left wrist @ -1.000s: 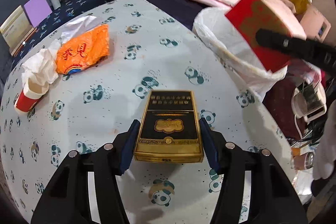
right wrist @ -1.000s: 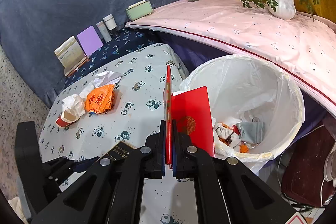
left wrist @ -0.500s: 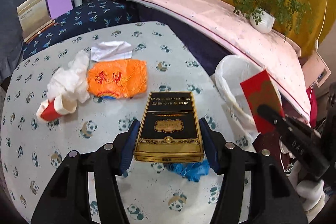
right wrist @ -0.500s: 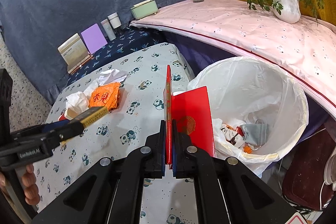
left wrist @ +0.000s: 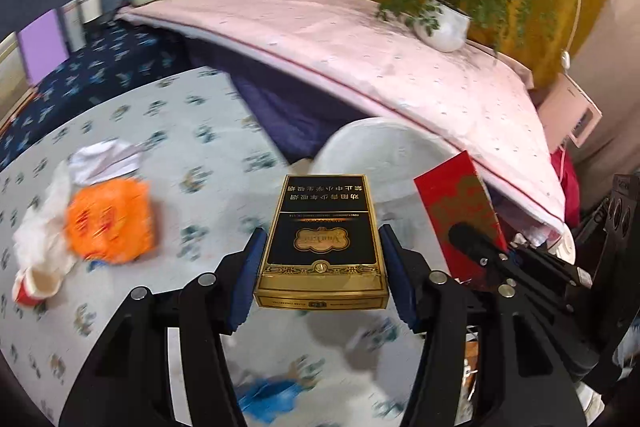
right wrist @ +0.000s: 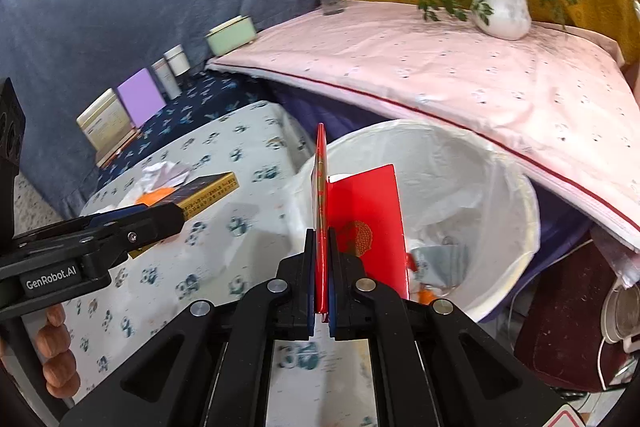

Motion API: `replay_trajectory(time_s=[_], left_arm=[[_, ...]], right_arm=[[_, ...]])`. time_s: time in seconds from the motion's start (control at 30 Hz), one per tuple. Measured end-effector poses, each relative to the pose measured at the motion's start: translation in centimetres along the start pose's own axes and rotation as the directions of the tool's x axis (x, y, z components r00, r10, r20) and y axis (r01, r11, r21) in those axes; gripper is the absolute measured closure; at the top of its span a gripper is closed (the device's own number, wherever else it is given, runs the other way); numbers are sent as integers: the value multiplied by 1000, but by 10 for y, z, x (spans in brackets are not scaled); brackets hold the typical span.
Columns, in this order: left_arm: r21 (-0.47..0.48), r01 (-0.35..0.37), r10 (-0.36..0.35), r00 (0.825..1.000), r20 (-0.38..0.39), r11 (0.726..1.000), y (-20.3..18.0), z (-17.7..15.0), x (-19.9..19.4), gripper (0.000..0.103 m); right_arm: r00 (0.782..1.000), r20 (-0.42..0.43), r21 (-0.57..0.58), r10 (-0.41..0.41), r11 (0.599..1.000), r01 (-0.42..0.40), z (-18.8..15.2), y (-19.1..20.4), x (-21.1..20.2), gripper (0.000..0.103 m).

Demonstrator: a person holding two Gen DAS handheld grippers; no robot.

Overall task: Collect trash
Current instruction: 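Open both tools over the bin to drop both boxes inside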

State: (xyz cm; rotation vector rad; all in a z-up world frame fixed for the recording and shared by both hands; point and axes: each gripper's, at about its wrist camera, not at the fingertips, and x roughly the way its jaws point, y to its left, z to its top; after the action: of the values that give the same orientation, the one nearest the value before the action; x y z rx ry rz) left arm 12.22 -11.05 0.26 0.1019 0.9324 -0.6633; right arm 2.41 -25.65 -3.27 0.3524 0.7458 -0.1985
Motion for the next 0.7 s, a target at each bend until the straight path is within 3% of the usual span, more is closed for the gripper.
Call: replay_trajectory(time_s=[0.37,0.4,0.47,0.57,0.7], left_arm=[[61,103,-100,994,-48,993,-49,26,53,49],[56,103,-101,994,-43,993,-50,28,56,41],[32,87,-86,996,-29,996,-49,31,57,24],[16,84,-84,996,-10,996,-44,34,54,24],[6,40,-40,999,2,999,-31,34,47,24]], right_arm=[[997,-1,59,-75,995,75,15,-45,14,98],[997,-2,62,-77,995,77,16,-46,16,97],[995,8,70,-95,993,94,17,-49,16,88],[995,26,80,-98,992,95,20,-50,15,76],[995,37,79,-96,993,93,22,-48,13,72]])
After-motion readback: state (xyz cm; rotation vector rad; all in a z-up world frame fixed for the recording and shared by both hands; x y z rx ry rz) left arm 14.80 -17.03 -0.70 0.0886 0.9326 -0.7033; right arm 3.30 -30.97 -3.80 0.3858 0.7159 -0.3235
